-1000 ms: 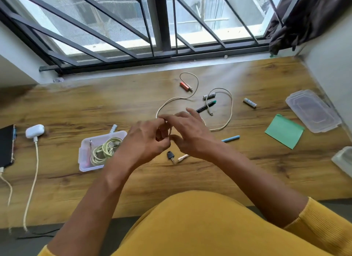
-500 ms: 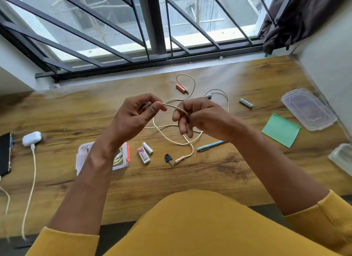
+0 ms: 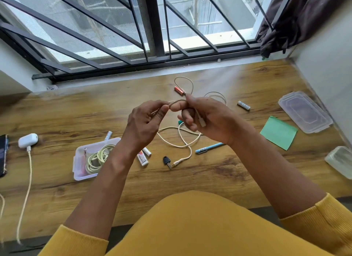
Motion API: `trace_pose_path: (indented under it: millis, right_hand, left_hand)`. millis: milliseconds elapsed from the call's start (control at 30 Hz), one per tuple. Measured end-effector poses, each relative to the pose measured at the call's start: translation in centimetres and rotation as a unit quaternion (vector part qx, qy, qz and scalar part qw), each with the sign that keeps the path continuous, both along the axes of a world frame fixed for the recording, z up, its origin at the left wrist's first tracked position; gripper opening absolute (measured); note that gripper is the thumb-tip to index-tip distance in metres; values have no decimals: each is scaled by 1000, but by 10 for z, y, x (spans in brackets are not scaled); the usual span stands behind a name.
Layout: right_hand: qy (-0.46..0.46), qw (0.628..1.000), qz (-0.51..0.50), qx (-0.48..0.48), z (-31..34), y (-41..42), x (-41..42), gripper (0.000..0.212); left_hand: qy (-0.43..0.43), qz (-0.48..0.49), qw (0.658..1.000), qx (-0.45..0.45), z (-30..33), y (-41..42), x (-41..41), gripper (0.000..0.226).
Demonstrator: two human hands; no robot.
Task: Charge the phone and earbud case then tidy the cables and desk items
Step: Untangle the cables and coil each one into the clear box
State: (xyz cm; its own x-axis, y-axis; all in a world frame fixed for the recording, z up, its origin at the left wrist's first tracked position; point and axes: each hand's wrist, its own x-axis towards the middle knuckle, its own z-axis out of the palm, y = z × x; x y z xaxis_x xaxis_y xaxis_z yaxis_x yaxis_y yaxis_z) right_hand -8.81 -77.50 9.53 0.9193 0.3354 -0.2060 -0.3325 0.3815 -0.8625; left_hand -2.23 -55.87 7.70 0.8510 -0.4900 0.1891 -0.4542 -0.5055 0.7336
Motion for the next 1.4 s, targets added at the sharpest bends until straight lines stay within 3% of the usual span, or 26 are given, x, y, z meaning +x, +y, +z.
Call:
trace_pose_path:
  millis: [133, 233, 333, 433, 600, 733, 833, 967, 1200, 1333, 1400]
  right_hand:
    - [-37, 998, 38, 31, 0, 5, -3, 43]
    - [-65, 995, 14, 71, 0, 11, -1, 43]
    - [-89, 992, -20, 89, 0, 11, 1, 43]
    - [-84, 988, -21, 125, 3, 10, 1, 43]
    - [-73, 980, -62, 176, 2, 12, 5, 40]
    - [-61, 978, -115, 163, -6, 20, 8, 37]
    - [-57, 978, -155, 126, -12, 24, 8, 37]
    - [-106, 976, -192, -3, -17, 26, 8, 37]
    - [-151, 961, -180, -142, -13, 28, 2, 28]
    - [-159, 929, -172, -287, -15, 27, 5, 24]
    - [-160, 911, -140, -353, -16, 28, 3, 24]
  left_hand:
    - [6, -5, 1000, -8, 1, 1, 2, 32]
    - [31, -48, 997, -45, -1, -1, -1, 26]
    - [32, -29, 999, -33, -5, -3, -7, 37]
    - [40, -17, 999, -19, -14, -1, -11, 31]
    - [78, -76, 989, 95, -25, -6, -32, 39]
    - [65, -123, 974, 178, -22, -15, -44, 41]
    - [42, -128, 971, 198, -12, -19, -43, 39]
    - [42, -119, 971, 202, 6, -18, -36, 37]
    - [46, -113, 984, 129, 26, -15, -19, 22]
    - [31, -105, 988, 107, 34, -9, -8, 10]
    - [54, -94, 991, 79, 39, -4, -2, 38]
